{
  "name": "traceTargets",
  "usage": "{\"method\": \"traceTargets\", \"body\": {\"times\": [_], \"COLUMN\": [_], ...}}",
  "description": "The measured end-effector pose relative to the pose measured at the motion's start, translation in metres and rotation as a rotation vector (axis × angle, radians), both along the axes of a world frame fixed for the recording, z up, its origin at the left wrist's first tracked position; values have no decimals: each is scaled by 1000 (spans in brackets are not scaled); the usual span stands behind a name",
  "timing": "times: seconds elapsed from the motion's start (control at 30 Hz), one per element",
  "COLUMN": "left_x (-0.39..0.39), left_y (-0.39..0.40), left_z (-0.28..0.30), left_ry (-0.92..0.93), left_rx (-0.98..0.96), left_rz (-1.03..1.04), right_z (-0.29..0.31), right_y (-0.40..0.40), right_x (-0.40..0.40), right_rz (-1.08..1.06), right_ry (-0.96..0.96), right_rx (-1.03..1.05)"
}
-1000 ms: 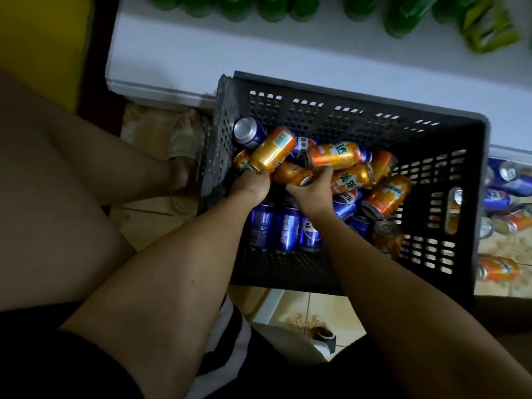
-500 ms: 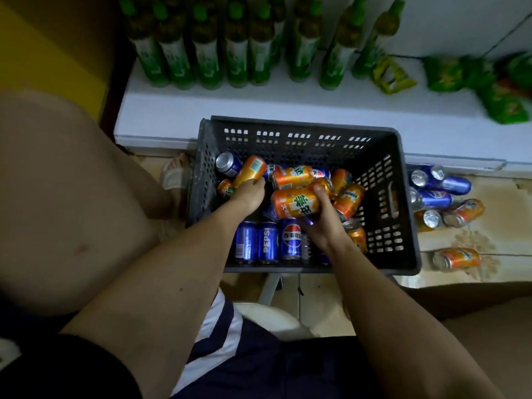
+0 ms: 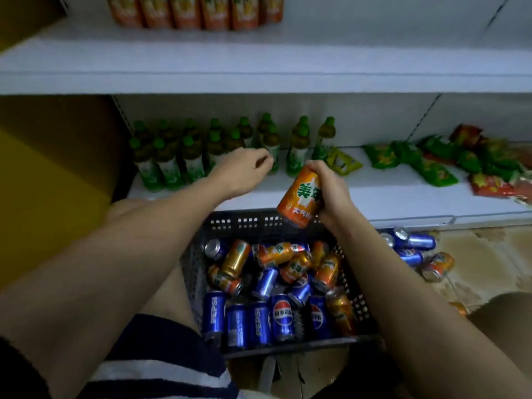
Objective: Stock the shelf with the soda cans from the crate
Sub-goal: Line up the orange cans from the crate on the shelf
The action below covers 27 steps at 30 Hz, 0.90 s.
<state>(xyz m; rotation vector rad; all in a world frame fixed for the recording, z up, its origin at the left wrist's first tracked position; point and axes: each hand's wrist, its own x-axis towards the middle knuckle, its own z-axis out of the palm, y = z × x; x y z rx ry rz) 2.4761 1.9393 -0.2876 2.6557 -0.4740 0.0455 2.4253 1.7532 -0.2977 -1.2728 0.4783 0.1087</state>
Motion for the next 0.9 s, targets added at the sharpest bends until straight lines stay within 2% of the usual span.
{"method": "traceTargets", "body": {"times": [0.17, 0.27, 0.3, 0.37, 0.43, 0.5, 0.9], "left_x": [54, 93, 106, 130, 149, 163, 177], "left_y": [4, 13, 17, 26, 39, 52, 60], "left_z": [100, 129, 133, 135, 132, 124, 109], "left_ry": [-424, -498, -469, -297, -80, 26, -52], "left_rx": [140, 261, 278, 272, 289, 291, 222], "left_rz": [-192, -106, -44, 82, 135, 159, 160], "right_z": [94, 142, 156, 179, 196, 206, 200], "right_y": [-10, -11, -11, -9, -4, 2, 33], "right_x": [29, 45, 53, 69, 87, 108, 281], "right_rz": [70, 82, 79, 76, 94, 112, -90], "right_ry": [-182, -237, -255, -283, -304, -326, -345], "right_rx": [-145, -252, -283, -347, -428, -495, -575]}}
